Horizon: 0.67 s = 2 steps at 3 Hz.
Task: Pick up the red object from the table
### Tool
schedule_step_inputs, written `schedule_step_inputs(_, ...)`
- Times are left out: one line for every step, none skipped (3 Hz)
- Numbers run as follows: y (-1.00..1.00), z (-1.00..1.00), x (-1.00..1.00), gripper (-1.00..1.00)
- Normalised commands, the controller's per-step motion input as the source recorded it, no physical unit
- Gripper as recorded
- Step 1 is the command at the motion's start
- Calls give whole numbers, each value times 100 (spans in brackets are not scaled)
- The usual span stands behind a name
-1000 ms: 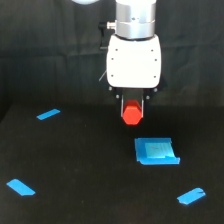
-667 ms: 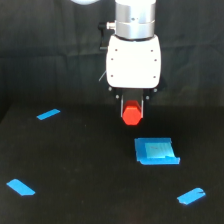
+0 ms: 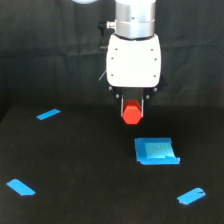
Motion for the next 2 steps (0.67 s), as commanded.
schedule_step_inputs(5,-5,-3,-97)
schedule_step_inputs(6,-7,-6,-98)
